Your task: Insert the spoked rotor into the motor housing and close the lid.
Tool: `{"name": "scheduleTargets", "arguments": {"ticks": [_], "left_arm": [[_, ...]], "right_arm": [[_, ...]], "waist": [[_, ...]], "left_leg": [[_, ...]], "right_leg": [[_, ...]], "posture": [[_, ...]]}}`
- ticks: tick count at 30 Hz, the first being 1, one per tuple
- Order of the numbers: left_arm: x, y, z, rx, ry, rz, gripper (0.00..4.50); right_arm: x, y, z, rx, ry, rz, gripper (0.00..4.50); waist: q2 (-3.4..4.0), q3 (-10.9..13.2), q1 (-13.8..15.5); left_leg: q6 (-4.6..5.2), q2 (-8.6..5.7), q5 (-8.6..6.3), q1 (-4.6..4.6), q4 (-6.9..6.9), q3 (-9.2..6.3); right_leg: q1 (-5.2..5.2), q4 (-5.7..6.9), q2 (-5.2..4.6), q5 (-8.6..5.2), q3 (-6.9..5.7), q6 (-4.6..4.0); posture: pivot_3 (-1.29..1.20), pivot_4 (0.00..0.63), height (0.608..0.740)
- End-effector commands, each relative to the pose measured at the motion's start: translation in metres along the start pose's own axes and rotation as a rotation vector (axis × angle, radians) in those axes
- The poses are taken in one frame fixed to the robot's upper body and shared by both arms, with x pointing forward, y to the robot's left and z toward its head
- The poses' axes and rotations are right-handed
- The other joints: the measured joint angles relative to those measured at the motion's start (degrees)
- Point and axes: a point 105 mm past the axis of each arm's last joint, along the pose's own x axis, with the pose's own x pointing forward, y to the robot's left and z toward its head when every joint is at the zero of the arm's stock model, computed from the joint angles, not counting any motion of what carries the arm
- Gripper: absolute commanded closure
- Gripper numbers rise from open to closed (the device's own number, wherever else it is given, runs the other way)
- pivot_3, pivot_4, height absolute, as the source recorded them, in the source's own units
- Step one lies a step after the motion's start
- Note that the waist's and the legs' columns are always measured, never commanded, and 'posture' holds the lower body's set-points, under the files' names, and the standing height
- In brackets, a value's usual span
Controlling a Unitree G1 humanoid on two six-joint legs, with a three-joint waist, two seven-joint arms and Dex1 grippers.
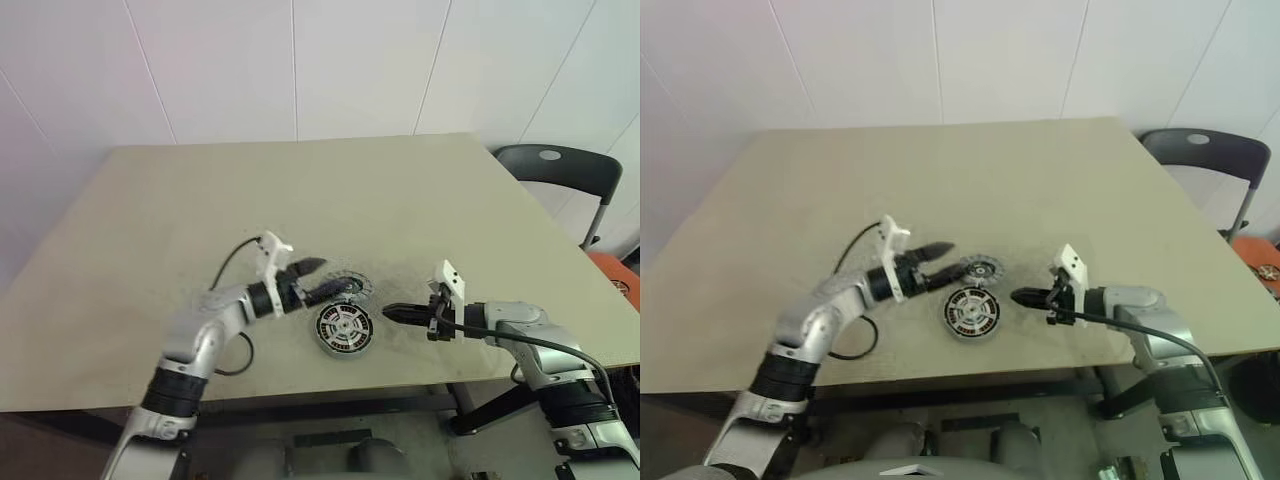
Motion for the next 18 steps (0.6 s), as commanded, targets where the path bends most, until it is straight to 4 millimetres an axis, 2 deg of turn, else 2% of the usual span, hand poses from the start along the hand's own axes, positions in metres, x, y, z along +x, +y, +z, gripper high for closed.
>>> {"name": "scheduleTargets", "arguments": {"ticks": [1,5,9,12,18], "left_arm": [[0.004,-0.007,0.005,0.054,0.003,-0.102,0.02],[0.005,-0.005,-0.005,0.078,0.086,-0.155,0.02],[-0.004,0.002,-0.036,0.115,0.298,-0.156,0.02],[-0.01,0.003,-0.049,0.118,0.376,-0.159,0.02],[-0.001,0.006,-0.048,0.169,0.318,-0.11,0.02]], "right_arm": [[0.0,0.002,0.012,-0.045,-0.029,0.006,4.5],[0.001,0.003,0.012,-0.044,-0.029,0.007,4.5],[0.002,0.004,0.012,-0.043,-0.03,0.007,4.5],[0.003,0.004,0.011,-0.041,-0.03,0.005,4.5],[0.005,0.005,0.009,-0.038,-0.027,0.006,4.5]], "waist": [[0.01,0.0,-0.1],[0.01,0.0,-0.2],[0.01,0.0,-0.3],[0.0,0.0,-0.3],[0.0,0.0,-0.2]], "left_leg": [[0.0,0.0,0.0,0.0,0.0,0.0],[0.03,0.05,0.02,0.03,0.04,0.0],[0.03,0.06,0.02,0.05,0.12,0.01],[0.04,0.06,0.02,0.06,0.16,0.02],[0.05,0.06,0.01,0.19,0.28,-0.01]], "right_leg": [[0.0,0.02,0.02,0.0,0.0,0.0],[-0.01,0.1,0.19,0.0,-0.02,0.01],[0.05,0.12,0.32,-0.01,-0.04,0.03],[0.06,0.14,0.35,0.0,-0.04,0.05],[0.26,0.15,0.27,-0.02,-0.04,0.07]], "posture": [[0.0,0.0,0.74],[0.0,0.0,0.74],[0.0,0.0,0.74],[0.0,0.0,0.74],[0.0,0.0,0.74]]}}
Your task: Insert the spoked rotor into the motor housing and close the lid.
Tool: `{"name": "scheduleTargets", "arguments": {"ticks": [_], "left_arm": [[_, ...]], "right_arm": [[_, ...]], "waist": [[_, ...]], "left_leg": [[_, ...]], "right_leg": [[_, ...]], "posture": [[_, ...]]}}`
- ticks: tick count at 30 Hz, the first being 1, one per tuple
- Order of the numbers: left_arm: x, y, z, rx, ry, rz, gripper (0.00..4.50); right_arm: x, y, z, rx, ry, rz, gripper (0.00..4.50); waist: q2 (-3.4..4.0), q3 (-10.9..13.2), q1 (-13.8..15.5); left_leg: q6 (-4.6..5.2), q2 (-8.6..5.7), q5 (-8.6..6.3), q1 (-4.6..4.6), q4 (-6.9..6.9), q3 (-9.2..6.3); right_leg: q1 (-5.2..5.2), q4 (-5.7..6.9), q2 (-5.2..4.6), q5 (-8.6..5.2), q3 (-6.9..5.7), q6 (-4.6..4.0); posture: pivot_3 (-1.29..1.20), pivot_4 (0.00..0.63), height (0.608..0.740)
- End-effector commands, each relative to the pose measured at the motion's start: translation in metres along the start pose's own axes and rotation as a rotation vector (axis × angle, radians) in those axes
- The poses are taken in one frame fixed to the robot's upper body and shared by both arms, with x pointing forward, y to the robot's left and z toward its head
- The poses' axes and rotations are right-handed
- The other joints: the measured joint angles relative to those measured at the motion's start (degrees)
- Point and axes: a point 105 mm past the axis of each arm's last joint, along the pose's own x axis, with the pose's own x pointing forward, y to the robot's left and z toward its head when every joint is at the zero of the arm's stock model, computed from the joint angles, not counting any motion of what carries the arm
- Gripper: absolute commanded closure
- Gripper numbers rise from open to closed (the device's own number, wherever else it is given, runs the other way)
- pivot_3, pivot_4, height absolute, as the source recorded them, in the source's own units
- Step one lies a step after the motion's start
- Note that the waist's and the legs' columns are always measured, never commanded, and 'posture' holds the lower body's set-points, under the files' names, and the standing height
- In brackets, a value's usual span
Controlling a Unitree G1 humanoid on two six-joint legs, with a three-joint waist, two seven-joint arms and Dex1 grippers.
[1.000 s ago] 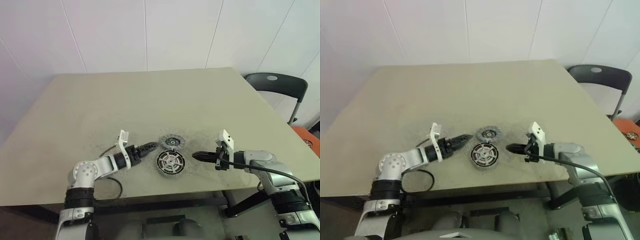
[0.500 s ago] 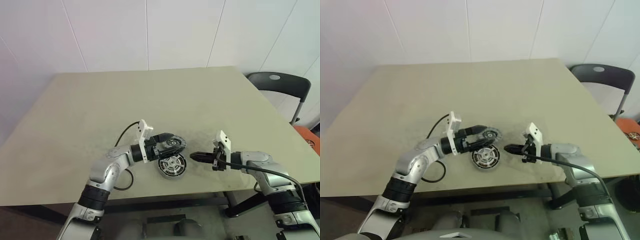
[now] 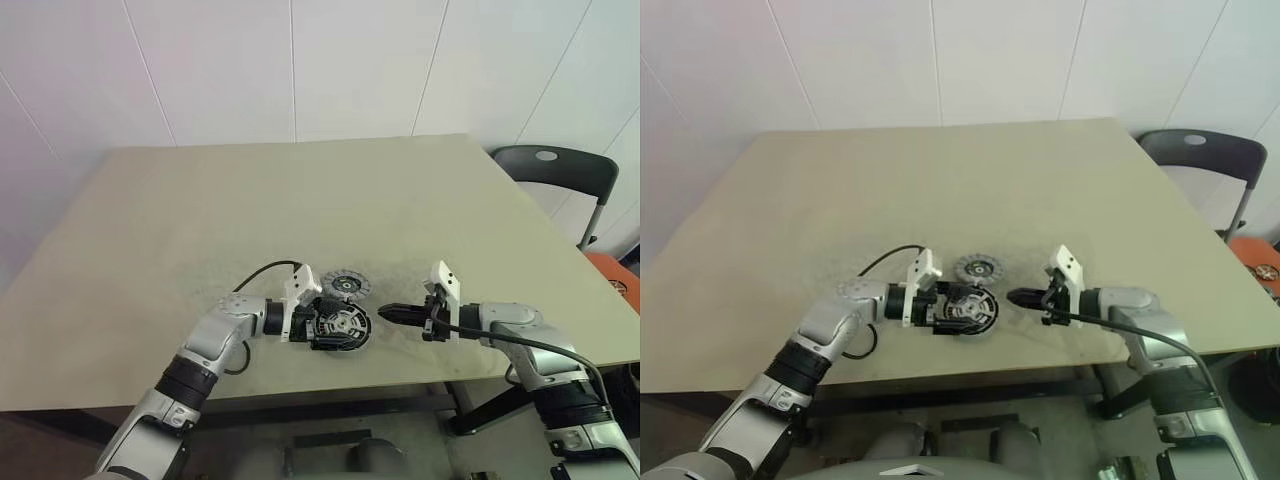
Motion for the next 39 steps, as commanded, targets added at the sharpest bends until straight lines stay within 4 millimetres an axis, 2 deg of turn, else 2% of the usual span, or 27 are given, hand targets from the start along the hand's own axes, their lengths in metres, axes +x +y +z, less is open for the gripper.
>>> {"name": "scheduleTargets", "arguments": {"ticks": [1,7,15,18,20,23,39], "left_arm": [[0.005,0.006,0.005,0.062,-0.029,0.062,0.02],[0.01,0.014,0.016,0.206,-0.064,0.14,0.02],[0.006,0.014,0.027,0.292,-0.11,0.135,0.02],[0.004,0.022,0.029,0.294,-0.118,0.19,0.6],[0.004,0.023,0.028,0.292,-0.109,0.184,0.6],[0.001,0.023,0.032,0.298,-0.148,0.191,0.02],[0.001,0.006,0.023,0.203,-0.165,0.07,0.02]], "right_arm": [[0.002,0.003,0.01,-0.041,-0.023,0.01,4.5],[0.003,0.003,0.01,-0.044,-0.021,0.013,4.5],[0.003,0.002,0.009,-0.044,-0.021,0.006,4.5],[0.004,0.002,0.008,-0.042,-0.02,0.005,4.5],[0.004,0.002,0.007,-0.041,-0.019,0.005,4.5],[0.005,0.002,0.007,-0.041,-0.019,0.004,4.5],[0.006,-0.001,0.005,-0.043,-0.01,-0.006,4.5]], "waist": [[0.0,0.0,0.0],[0.0,0.0,0.1],[0.0,0.0,0.1],[0.0,0.0,0.2],[0.0,0.0,0.2],[0.0,0.0,0.2],[0.0,0.0,0.1]], "left_leg": [[0.0,0.0,0.0,0.0,0.01,0.0],[0.0,0.0,0.0,0.0,0.02,-0.01],[0.0,0.01,0.0,0.0,0.03,-0.01],[0.0,0.01,0.0,0.0,0.03,0.0],[0.0,0.01,0.0,0.0,0.04,0.0],[0.0,0.0,0.0,0.0,0.04,0.0],[0.01,0.0,0.01,0.05,0.07,0.0]], "right_leg": [[0.01,0.0,-0.01,0.0,0.0,0.0],[0.01,0.02,0.01,0.01,0.0,0.01],[0.01,0.04,0.06,0.02,0.0,0.02],[0.01,0.04,0.06,0.02,-0.01,0.02],[0.01,0.05,0.08,0.03,-0.01,0.03],[0.01,0.05,0.11,0.04,-0.01,0.05],[0.05,0.1,0.13,0.04,-0.02,0.06]], "posture": [[0.0,0.0,0.74],[0.0,0.0,0.74],[0.0,0.0,0.74],[0.0,0.0,0.74],[0.0,0.0,0.74],[0.0,0.0,0.74],[0.0,0.0,0.74]]}}
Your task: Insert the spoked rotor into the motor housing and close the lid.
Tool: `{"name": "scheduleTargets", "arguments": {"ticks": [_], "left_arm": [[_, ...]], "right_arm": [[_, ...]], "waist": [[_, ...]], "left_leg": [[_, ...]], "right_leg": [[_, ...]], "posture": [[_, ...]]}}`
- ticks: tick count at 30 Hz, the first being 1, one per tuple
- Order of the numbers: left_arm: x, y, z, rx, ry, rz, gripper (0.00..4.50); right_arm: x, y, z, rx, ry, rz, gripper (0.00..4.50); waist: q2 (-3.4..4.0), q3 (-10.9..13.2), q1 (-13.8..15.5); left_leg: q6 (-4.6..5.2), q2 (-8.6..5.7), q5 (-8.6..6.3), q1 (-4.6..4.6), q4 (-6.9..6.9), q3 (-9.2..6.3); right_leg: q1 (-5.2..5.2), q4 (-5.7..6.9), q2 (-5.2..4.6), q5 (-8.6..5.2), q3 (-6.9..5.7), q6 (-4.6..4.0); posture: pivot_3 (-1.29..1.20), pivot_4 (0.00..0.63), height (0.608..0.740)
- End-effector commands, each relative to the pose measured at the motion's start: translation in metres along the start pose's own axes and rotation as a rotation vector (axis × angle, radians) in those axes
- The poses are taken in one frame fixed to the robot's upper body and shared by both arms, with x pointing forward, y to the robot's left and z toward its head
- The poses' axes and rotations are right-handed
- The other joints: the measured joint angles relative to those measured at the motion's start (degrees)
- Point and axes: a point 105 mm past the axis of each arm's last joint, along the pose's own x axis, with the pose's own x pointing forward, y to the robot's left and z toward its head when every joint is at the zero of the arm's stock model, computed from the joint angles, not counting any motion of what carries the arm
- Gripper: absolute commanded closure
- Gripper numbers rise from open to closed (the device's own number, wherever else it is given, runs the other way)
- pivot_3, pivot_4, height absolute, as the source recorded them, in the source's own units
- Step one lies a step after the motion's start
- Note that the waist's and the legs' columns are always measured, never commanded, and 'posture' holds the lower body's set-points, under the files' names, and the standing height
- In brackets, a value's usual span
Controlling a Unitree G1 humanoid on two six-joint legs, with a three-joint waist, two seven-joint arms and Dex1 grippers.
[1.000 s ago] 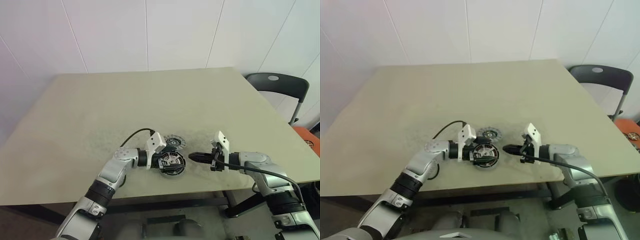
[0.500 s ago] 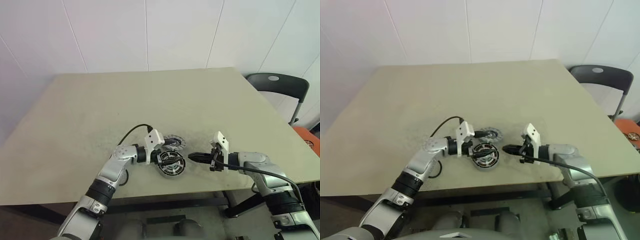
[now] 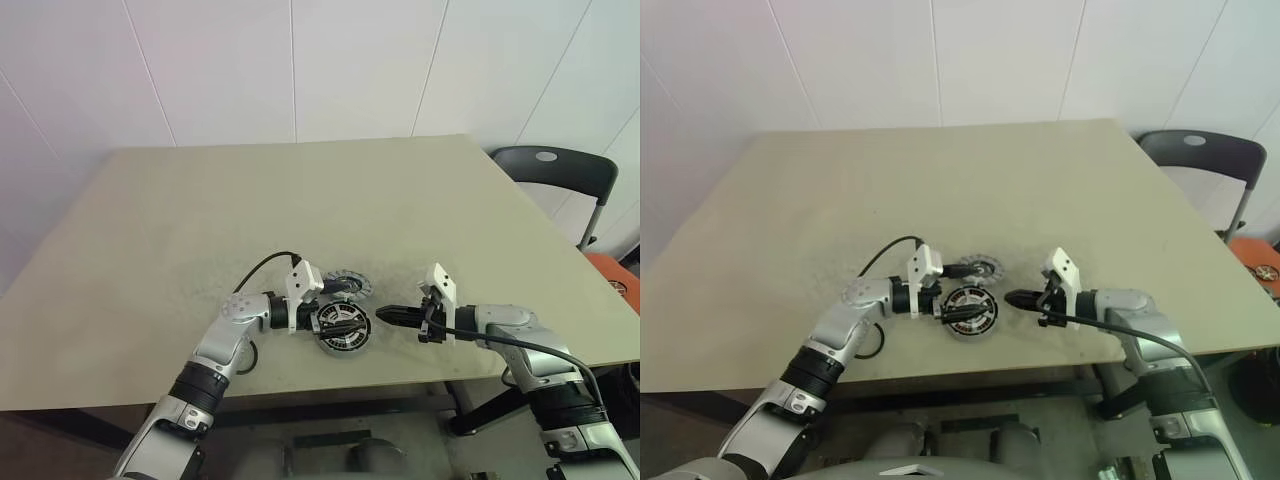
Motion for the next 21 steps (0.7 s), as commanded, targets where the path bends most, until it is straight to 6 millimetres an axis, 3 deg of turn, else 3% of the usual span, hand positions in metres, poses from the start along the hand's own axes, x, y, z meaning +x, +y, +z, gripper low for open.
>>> {"name": "scheduleTargets", "arguments": {"ticks": [1,5,13,17,21], "left_arm": [[-0.001,-0.003,0.011,0.007,-0.04,-0.023,0.42],[-0.002,-0.005,0.01,-0.017,-0.031,-0.034,1.55],[-0.002,-0.009,0.003,-0.046,0.021,-0.073,4.32],[0.001,-0.008,-0.002,-0.038,0.076,-0.086,4.47],[-0.001,-0.013,-0.017,-0.042,0.238,-0.146,4.47]], "right_arm": [[0.002,0.0,0.009,-0.041,-0.019,0.007,4.5],[0.003,-0.001,0.008,-0.044,-0.015,0.002,4.5],[0.003,0.0,0.009,-0.045,-0.016,0.001,4.5],[0.003,0.0,0.009,-0.045,-0.017,0.001,4.5],[0.004,0.0,0.01,-0.046,-0.019,0.004,4.5]], "waist": [[0.0,0.0,0.0],[0.0,0.0,0.0],[0.0,0.0,-0.1],[0.0,0.0,0.0],[0.0,0.0,0.0]], "left_leg": [[0.0,0.0,0.0,0.0,0.0,0.0],[0.0,0.0,0.0,0.02,0.0,0.0],[0.0,0.0,0.0,0.04,0.02,0.0],[0.0,0.0,0.0,0.04,0.02,0.0],[0.0,0.0,0.0,0.08,0.05,0.0]], "right_leg": [[0.0,0.0,0.0,0.0,0.0,0.0],[0.02,0.01,0.0,0.0,0.0,0.0],[0.03,0.02,0.02,0.0,-0.01,0.0],[0.04,0.02,0.02,0.0,-0.01,0.0],[0.08,0.04,0.03,0.0,-0.01,0.0]], "posture": [[0.0,0.0,0.74],[0.0,0.0,0.74],[0.0,0.0,0.74],[0.0,0.0,0.74],[0.0,0.0,0.74]]}}
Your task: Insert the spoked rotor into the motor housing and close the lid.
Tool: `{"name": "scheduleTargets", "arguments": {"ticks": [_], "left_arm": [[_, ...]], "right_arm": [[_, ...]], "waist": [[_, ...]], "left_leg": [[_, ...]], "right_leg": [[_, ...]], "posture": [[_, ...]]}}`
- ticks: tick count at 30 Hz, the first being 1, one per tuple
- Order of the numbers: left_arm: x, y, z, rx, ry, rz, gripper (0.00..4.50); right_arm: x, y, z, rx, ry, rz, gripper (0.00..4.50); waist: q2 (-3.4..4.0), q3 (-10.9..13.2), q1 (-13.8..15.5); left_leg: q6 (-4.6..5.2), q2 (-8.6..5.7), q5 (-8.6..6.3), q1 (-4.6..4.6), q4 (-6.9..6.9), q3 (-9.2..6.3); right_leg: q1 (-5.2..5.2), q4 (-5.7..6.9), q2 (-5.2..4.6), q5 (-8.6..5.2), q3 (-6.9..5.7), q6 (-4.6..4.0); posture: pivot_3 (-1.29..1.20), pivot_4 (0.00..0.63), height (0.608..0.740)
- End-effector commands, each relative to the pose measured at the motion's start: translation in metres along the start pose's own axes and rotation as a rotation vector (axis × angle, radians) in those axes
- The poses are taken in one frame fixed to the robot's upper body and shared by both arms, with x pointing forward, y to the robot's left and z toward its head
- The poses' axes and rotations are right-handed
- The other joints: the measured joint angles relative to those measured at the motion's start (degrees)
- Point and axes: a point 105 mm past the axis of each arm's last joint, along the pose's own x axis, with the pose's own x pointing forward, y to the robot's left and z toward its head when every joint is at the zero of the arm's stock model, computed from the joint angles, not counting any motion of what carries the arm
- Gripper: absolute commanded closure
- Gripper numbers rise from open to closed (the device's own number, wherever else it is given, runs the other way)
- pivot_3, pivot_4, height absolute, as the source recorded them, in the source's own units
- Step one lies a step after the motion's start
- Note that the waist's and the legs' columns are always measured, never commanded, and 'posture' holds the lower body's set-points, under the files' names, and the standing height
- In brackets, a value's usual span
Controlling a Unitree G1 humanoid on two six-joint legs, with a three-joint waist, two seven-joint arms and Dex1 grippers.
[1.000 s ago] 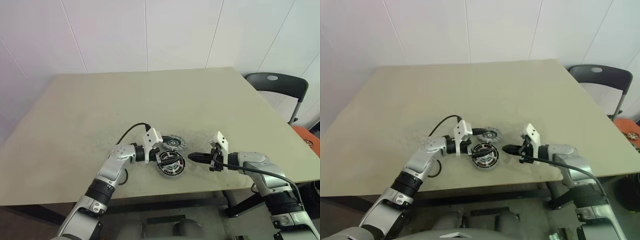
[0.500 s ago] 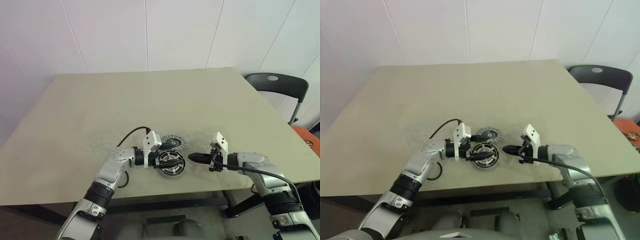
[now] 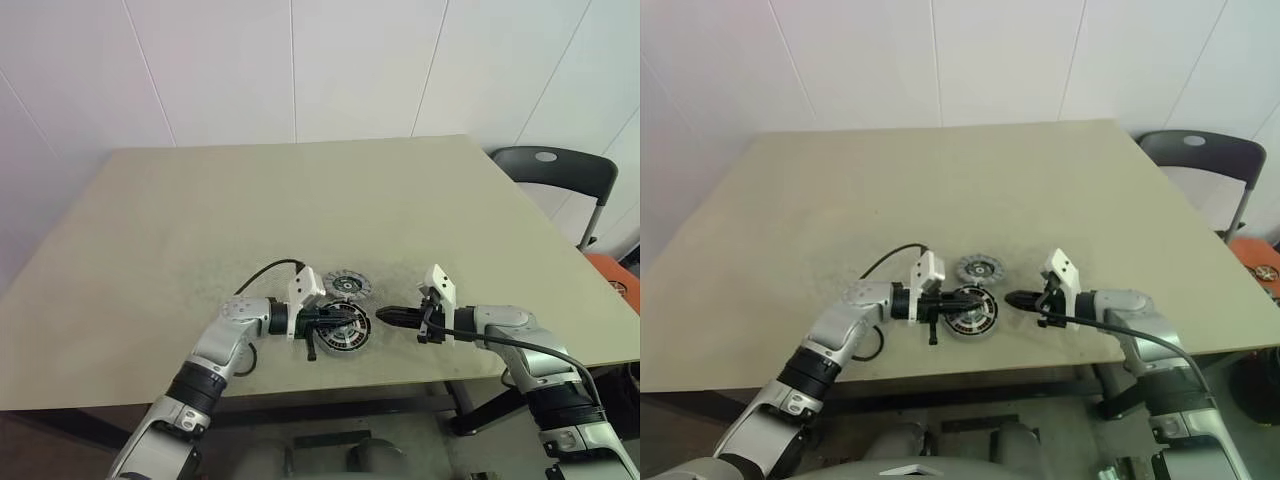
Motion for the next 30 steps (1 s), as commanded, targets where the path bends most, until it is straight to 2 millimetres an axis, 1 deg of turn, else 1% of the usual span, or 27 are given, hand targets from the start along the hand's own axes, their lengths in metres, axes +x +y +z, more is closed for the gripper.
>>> {"name": "scheduleTargets", "arguments": {"ticks": [1,4,7,12,16,17,19,22,24,28,30], "left_arm": [[0.001,-0.002,-0.008,0.035,0.135,-0.041,4.47],[0.003,0.0,-0.009,0.051,0.186,-0.031,4.47],[0.004,0.001,-0.011,0.025,0.207,-0.023,4.47],[0.005,0.007,-0.007,0.057,0.164,0.037,4.47],[-0.007,0.021,0.021,0.039,-0.042,0.144,4.47],[-0.011,0.023,0.025,0.039,-0.078,0.17,4.47],[-0.021,0.031,0.025,0.042,-0.106,0.243,4.47],[-0.036,0.035,0.019,0.078,-0.116,0.304,4.47],[-0.044,0.035,0.014,0.068,-0.117,0.321,4.47],[-0.059,0.026,0.012,0.048,-0.154,0.308,4.47],[-0.065,0.023,0.008,0.045,-0.146,0.312,4.5]], "right_arm": [[0.003,0.001,0.012,-0.041,-0.027,0.01,4.5],[0.003,0.0,0.013,-0.043,-0.03,0.01,4.5],[0.002,0.0,0.014,-0.043,-0.032,0.008,4.5],[-0.001,0.0,0.017,-0.051,-0.044,0.0,4.5],[-0.005,0.001,0.043,-0.116,-0.102,-0.002,4.5],[-0.005,0.003,0.048,-0.137,-0.11,0.002,4.5],[-0.006,0.009,0.058,-0.188,-0.108,0.024,4.5],[-0.006,0.022,0.062,-0.278,-0.046,0.083,4.5],[-0.006,0.024,0.057,-0.366,0.054,0.098,4.5],[-0.012,0.03,0.047,-0.53,0.242,0.172,4.5],[-0.015,0.029,0.044,-0.598,0.315,0.194,4.09]], "waist": [[0.0,0.0,-0.1],[0.01,0.0,-0.1],[0.02,0.0,-0.1],[0.02,0.0,-0.1],[0.04,0.0,-0.2],[0.04,0.0,-0.3],[0.03,0.0,-0.2],[0.04,0.0,0.0],[0.04,0.0,0.0],[0.04,0.0,0.0],[0.04,0.0,-0.1]], "left_leg": [[0.0,0.0,0.0,0.02,0.01,0.0],[0.0,0.0,0.0,0.08,0.0,0.0],[0.0,0.0,0.0,0.13,0.01,0.0],[0.0,0.0,0.0,0.18,0.03,-0.01],[0.0,0.0,0.0,0.17,0.05,-0.01],[0.0,0.0,0.0,0.14,0.05,-0.01],[0.0,0.03,0.0,0.09,0.02,-0.02],[0.0,0.05,0.0,0.05,-0.04,-0.07],[0.0,0.05,0.0,0.04,-0.06,-0.06],[0.0,0.0,0.0,0.02,0.02,0.0],[-0.01,0.0,0.0,0.01,0.04,0.03]], "right_leg": [[0.02,0.0,0.0,0.0,-0.01,0.0],[0.09,0.0,0.0,-0.01,-0.01,0.0],[0.14,0.0,-0.01,-0.01,-0.01,0.0],[0.21,0.0,-0.04,-0.01,0.0,0.01],[0.19,0.01,-0.08,0.0,0.01,0.02],[0.13,0.03,-0.11,0.01,0.01,0.03],[0.06,0.05,-0.1,0.02,0.03,0.04],[-0.01,0.07,-0.06,0.09,0.01,0.17],[-0.02,0.06,-0.06,0.08,0.0,0.17],[-0.01,0.03,-0.14,0.0,0.0,0.03],[-0.01,0.01,-0.2,0.0,0.01,0.02]], "posture": [[0.0,0.0,0.74],[0.0,0.0,0.74],[0.0,0.0,0.74],[0.0,0.0,0.74],[0.0,0.0,0.74],[0.0,0.0,0.74],[0.0,0.0,0.74],[0.0,0.0,0.74],[0.0,0.0,0.74],[0.0,0.0,0.74],[0.0,0.0,0.74]]}}
